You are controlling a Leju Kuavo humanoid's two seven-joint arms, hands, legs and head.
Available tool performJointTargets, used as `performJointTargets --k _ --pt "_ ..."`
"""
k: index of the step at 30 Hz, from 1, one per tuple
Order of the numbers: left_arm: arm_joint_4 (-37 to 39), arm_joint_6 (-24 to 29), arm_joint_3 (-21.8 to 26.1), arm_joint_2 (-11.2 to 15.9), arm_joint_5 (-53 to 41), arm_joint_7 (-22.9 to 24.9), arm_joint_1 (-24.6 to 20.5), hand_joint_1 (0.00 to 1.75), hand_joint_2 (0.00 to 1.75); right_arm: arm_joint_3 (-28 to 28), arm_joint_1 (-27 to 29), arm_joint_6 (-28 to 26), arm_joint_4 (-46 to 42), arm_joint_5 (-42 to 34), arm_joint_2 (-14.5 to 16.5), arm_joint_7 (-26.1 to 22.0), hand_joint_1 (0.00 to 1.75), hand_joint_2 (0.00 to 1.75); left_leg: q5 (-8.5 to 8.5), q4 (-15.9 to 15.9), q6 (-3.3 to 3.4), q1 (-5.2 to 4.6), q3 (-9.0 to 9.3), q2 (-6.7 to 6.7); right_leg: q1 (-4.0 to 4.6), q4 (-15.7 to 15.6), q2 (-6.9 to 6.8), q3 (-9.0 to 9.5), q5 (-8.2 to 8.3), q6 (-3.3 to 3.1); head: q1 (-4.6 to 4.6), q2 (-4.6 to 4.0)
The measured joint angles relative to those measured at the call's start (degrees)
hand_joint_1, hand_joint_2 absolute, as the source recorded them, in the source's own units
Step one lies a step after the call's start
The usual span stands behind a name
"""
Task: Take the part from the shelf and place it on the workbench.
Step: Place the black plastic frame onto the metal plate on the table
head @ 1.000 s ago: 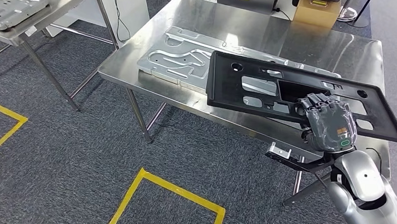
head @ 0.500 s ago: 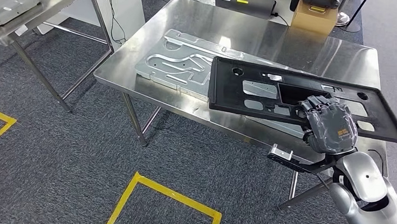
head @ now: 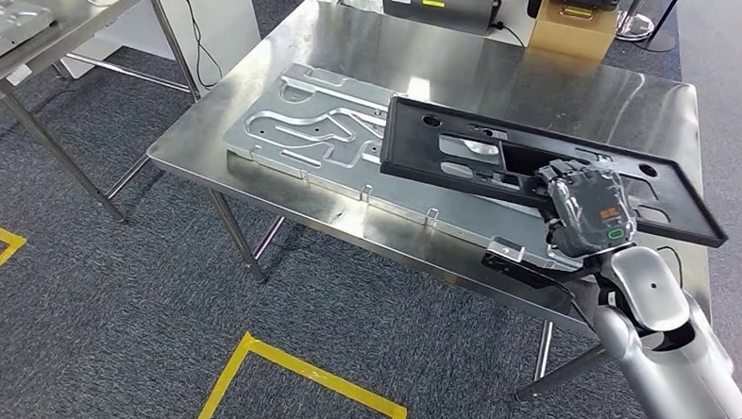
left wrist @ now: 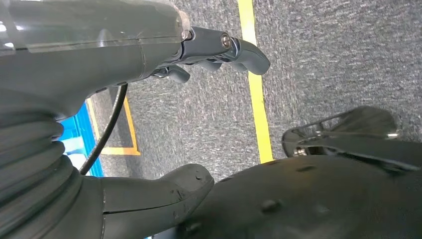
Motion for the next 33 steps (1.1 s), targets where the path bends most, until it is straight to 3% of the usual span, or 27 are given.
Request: performJointTargets --k 1,2,4,6,9,11,14,15,16,17,19,21,23,26,27,29,30,31,32,33 --pt "0.0 -0.04 0.0 0.01 -0.01 0.0 0.03 0.0 1.75 0.67 -0.6 0.33 0.89 0.15 0.85 0.11 1.75 1.75 1.3 0.01 0.21 -0.06 -0.81 0.0 0.19 0.0 0.09 0.32 -0.26 -0.1 0.0 0.0" --pt "0.0 -0.08 0.0 0.01 -0.01 0.0 0.05 0.0 1.75 1.38 -1.22 0.55 1.74 0.32 1.7 0.27 1.75 1.75 3.63 -2.17 0.55 -0.17 -0.53 -0.01 0.35 0.01 0.19 0.74 -0.54 -0.11 0.01 0.0" --pt "0.0 -0.18 0.0 0.02 -0.03 0.03 0.11 0.0 1.75 2.77 -2.49 0.72 3.17 0.6 3.24 0.65 1.75 1.75 8.53 -9.42 1.53 -0.64 1.87 -0.09 0.64 -0.02 0.32 1.58 -1.19 0.06 0.02 0.0" --pt "0.0 -0.3 -0.01 0.03 -0.08 0.12 0.1 0.0 1.75 4.21 -3.76 0.81 4.5 0.68 4.61 0.97 1.75 1.75 10.04 -14.11 2.09 -1.08 3.78 -0.17 0.77 -0.08 0.42 1.85 -1.58 0.48 0.04 0.0" --pt "0.0 -0.45 0.0 -0.05 -0.14 0.19 0.08 0.0 1.75 5.95 -4.88 0.99 6.09 0.66 6.26 1.26 1.75 1.75 9.61 -15.6 2.22 -1.01 4.59 -0.23 0.67 -0.51 0.36 2.03 -1.78 1.35 0.04 0.01" --pt "0.0 -0.46 -0.01 -0.21 -0.18 0.19 0.13 0.0 1.75 6.75 -5.5 1.05 6.96 0.61 7.06 1.33 1.75 1.75 9.68 -16.66 2.57 -0.64 5.5 -0.24 0.63 1.53 0.18 1.28 -2.99 1.88 0.08 0.01" --pt "0.0 -0.44 -0.01 -0.3 -0.21 0.2 0.08 0.0 1.75 7.67 -6.17 1.08 8.72 0.51 7.78 1.59 1.75 1.75 9.23 -17.04 3.01 -0.54 6.37 -0.24 0.37 11.56 0.08 -4.53 -6.66 2.54 0.09 0.01" --pt "0.0 -0.43 -0.01 -0.3 -0.21 0.2 0.09 0.0 1.75 7.96 -6.19 1.09 9.36 0.46 7.93 1.69 1.75 1.75 8.96 -17.0 3.04 -0.53 6.62 -0.27 0.31 14.02 0.07 -6.38 -6.83 2.72 0.09 0.01" --pt "0.0 -0.42 -0.01 -0.31 -0.21 0.22 0.13 0.0 1.75 8.22 -6.19 1.08 9.94 0.36 8.04 1.78 1.75 1.75 8.63 -16.95 3.02 -0.53 6.98 -0.3 0.23 14.43 0.05 -7.28 -5.75 2.84 0.1 0.01" --pt "0.0 -0.4 0.0 -0.33 -0.21 0.25 0.18 0.0 1.75 8.42 -6.19 1.05 10.47 0.23 8.14 1.89 1.75 1.75 8.25 -16.89 2.95 -0.53 7.45 -0.33 0.16 12.67 0.01 -7.06 -3.59 2.87 0.1 0.01" --pt "0.0 -0.35 0.0 -0.4 -0.21 0.3 0.27 0.0 1.75 8.6 -6.26 0.99 11.33 -0.05 8.27 2.14 1.75 1.75 7.39 -16.78 2.65 -0.56 8.44 -0.37 0.12 5.53 -0.2 -4.35 1.25 2.62 0.09 0.01" --pt "0.0 -0.26 0.0 -0.44 -0.2 0.33 0.22 0.0 1.75 8.69 -6.46 0.93 12.03 -0.18 8.39 2.3 1.75 1.75 6.75 -16.64 2.1 -0.73 8.86 -0.42 0.44 0.57 -0.31 -2.26 2.79 1.98 0.07 0.01" --pt "0.0 -0.16 0.0 -0.44 -0.19 0.36 0.14 0.0 1.75 8.85 -6.63 0.87 12.67 -0.2 8.47 2.4 1.75 1.75 6.42 -16.75 1.48 -0.87 8.99 -0.37 0.71 -0.4 -0.18 -1.88 2.23 1.28 0.03 0.0" --pt "0.0 -0.09 0.0 -0.38 -0.16 0.36 0.09 0.0 1.75 8.98 -6.63 0.82 13.41 -0.2 8.62 2.62 1.75 1.75 4.9 -14.96 0.68 -0.88 8.53 -0.29 0.16 -1.1 -0.14 -0.95 1.93 0.35 -0.04 0.0" --pt "0.0 -0.08 0.0 -0.37 -0.16 0.36 0.1 0.0 1.75 8.99 -6.64 0.81 13.64 -0.2 8.71 2.7 1.75 1.75 3.62 -12.26 0.47 -0.84 7.22 -0.28 0.02 -1.3 -0.19 -0.56 1.79 0.03 -0.07 0.0" --pt "0.0 -0.06 0.0 -0.36 -0.16 0.37 0.12 0.0 1.75 9.03 -6.63 0.81 14.13 -0.2 8.84 2.8 1.75 1.75 0.77 -4.46 0.18 -0.77 2.81 -0.29 0.04 -1.33 -0.22 -0.09 1.36 -0.38 -0.1 0.01" --pt "0.0 -0.05 0.0 -0.36 -0.16 0.38 0.14 0.0 1.75 9.08 -6.52 0.81 14.39 -0.2 8.91 2.83 1.75 1.75 0.19 -1.3 0.07 -0.73 0.66 -0.28 0.06 -1.31 -0.19 0.15 1.11 -0.44 -0.1 0.0" --pt "0.0 -0.04 0.0 -0.36 -0.16 0.38 0.18 0.0 1.75 9.13 -6.37 0.81 14.64 -0.2 8.95 2.83 1.75 1.75 0.82 -0.12 0.03 -0.71 -0.6 -0.28 0.06 -1.3 -0.13 0.48 0.82 -0.39 -0.1 0.0" --pt "0.0 -0.04 0.0 -0.35 -0.16 0.39 0.22 0.0 1.75 9.19 -6.23 0.81 14.89 -0.2 8.97 2.84 1.75 1.75 2.69 -1.28 0.04 -0.7 -0.72 -0.27 0.04 -1.28 -0.06 0.93 0.47 -0.27 -0.1 0.0" --pt "0.0 -0.04 0.0 -0.34 -0.17 0.4 0.28 0.0 1.75 9.22 -6.13 0.81 15.11 -0.2 8.98 2.84 1.75 1.75 5.36 -4.45 0.11 -0.67 0.22 -0.27 0.0 -1.25 0.0 1.47 0.07 -0.1 -0.1 0.0"
